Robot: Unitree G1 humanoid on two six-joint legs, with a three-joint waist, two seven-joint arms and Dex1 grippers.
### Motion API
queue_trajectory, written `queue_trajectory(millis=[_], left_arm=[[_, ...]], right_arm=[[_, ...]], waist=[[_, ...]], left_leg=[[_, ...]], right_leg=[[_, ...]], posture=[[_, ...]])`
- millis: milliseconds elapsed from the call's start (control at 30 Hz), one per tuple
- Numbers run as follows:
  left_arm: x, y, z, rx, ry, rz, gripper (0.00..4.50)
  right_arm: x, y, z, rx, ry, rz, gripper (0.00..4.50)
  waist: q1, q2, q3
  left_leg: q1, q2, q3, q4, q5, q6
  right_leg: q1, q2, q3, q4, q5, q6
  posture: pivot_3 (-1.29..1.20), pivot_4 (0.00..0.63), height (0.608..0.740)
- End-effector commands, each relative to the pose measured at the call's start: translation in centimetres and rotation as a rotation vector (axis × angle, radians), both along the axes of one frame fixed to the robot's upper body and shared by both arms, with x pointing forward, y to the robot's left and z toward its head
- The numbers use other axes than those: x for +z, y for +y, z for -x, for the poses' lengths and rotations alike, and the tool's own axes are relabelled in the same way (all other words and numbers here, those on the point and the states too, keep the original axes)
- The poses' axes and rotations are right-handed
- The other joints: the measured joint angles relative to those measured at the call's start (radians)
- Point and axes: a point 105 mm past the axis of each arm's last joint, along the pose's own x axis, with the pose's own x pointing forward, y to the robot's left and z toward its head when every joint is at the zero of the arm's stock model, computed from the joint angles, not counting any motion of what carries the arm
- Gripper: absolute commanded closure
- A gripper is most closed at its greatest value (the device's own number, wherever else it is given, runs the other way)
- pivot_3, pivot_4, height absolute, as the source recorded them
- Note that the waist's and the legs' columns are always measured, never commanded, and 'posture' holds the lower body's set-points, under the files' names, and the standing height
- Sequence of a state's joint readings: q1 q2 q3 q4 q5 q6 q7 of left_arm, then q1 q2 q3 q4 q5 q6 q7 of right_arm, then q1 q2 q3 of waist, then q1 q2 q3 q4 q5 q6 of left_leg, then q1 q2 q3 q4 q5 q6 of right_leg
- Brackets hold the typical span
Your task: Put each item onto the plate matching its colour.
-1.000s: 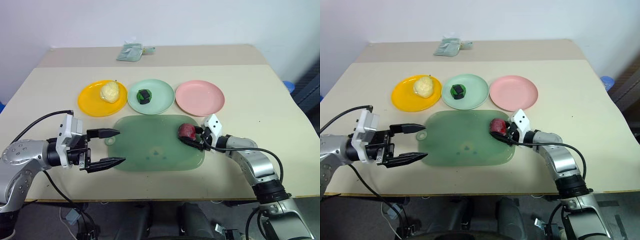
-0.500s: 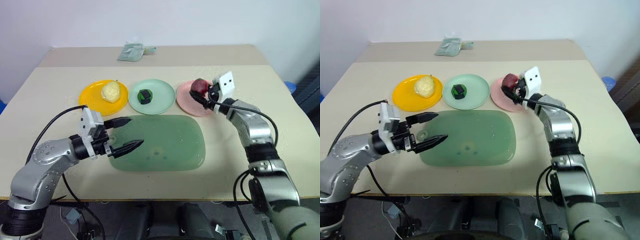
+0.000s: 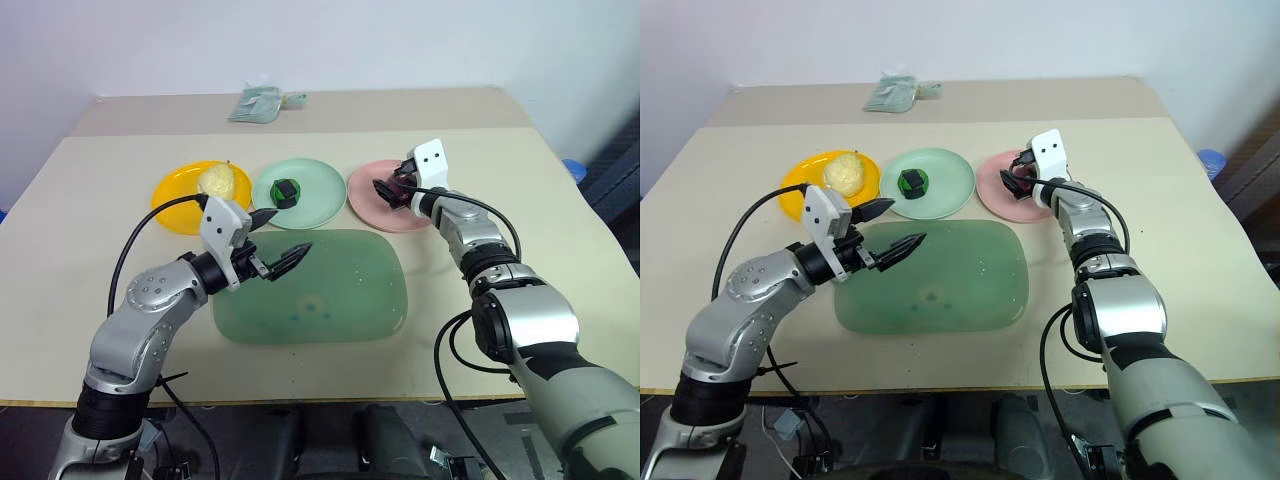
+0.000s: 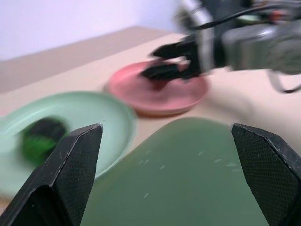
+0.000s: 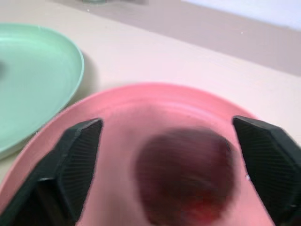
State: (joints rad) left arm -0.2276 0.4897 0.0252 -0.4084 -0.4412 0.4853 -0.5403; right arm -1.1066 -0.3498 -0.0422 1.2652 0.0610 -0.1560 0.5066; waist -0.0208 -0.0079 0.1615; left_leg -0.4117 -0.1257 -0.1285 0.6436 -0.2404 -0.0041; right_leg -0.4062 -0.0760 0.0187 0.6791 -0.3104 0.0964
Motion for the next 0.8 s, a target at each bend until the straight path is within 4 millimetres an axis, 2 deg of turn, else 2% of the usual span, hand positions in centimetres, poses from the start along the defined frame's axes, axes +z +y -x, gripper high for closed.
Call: queue_trajectory(millis=[33, 133, 233, 333, 433, 533, 667, 800], left_arm=[[0.5, 2.5, -0.5, 0.136, -0.084, -0.019, 0.0], [0.2, 3.8, -0.6, 0.179, -0.092, 0.026, 0.0], [-0.3, 5.4, -0.4, 0.209, -0.082, 0.039, 0.0], [-0.5, 7.1, 0.4, 0.246, -0.09, 0.021, 0.0], [-0.9, 7.7, 1.6, 0.238, -0.068, 0.018, 0.0], [-1.3, 8.0, 3.3, 0.206, -0.042, 0.009, 0.0], [-1.6, 8.2, 4.5, 0.174, -0.011, -0.006, 0.0], [-2.7, 8.3, 5.3, 0.135, 0.063, -0.024, 0.0]], right_arm=[[2.1, -1.2, 0.9, 0.083, -0.106, -0.007, 0.04], [2.1, -2.0, 3.2, 0.162, -0.161, 0.006, 0.04], [1.7, -2.5, 7.9, 0.244, -0.164, -0.016, 0.04], [0.4, -3.4, 13.6, 0.263, -0.094, -0.005, 0.04], [-0.3, -4.4, 16.9, 0.241, -0.025, -0.014, 0.04], [-1.1, -6.1, 19.1, 0.184, 0.025, 0.02, 0.04], [-1.2, -7.0, 20.7, 0.151, 0.047, 0.023, 0.04], [-1.1, -7.1, 21.1, 0.147, 0.048, 0.024, 0.04]], waist=[[0.005, 0.0, 0.0], [0.013, 0.0, 0.0], [0.013, 0.0, 0.0], [0.015, 0.001, 0.0], [0.007, 0.002, 0.0], [0.012, 0.002, 0.0], [0.031, 0.002, 0.0], [0.035, 0.002, 0.0]], left_leg=[[0.0, 0.0, 0.0, 0.0, 0.0, 0.0], [0.0, 0.0, 0.0, 0.001, 0.0, 0.0], [0.0, 0.0, -0.001, 0.001, -0.001, 0.001], [-0.001, 0.0, -0.001, 0.0, -0.001, 0.001], [0.0, 0.0, 0.0, -0.001, -0.002, 0.003], [0.003, 0.001, 0.001, -0.001, -0.005, 0.007], [0.003, 0.001, 0.001, 0.0, -0.005, 0.008], [0.003, 0.001, 0.001, 0.0, -0.006, 0.009]], right_leg=[[0.0, 0.0, 0.0, 0.0, 0.0, 0.0], [0.001, 0.0, 0.0, -0.001, 0.0, 0.0], [0.001, -0.001, 0.0, -0.001, 0.0, 0.0], [0.0, -0.001, 0.0, -0.001, 0.0, 0.0], [0.0, -0.001, 0.001, -0.001, 0.0, 0.0], [0.003, -0.001, 0.002, -0.001, 0.0, 0.0], [0.004, -0.001, 0.001, -0.001, 0.0, 0.0], [0.006, -0.001, 0.001, -0.005, 0.0, 0.0]], posture=[[0.0, 0.15, 0.74], [0.0, 0.15, 0.74], [0.0, 0.15, 0.74], [0.0, 0.15, 0.74], [0.0, 0.15, 0.74], [0.0, 0.15, 0.74], [0.0, 0.15, 0.74], [0.0, 0.15, 0.74]])
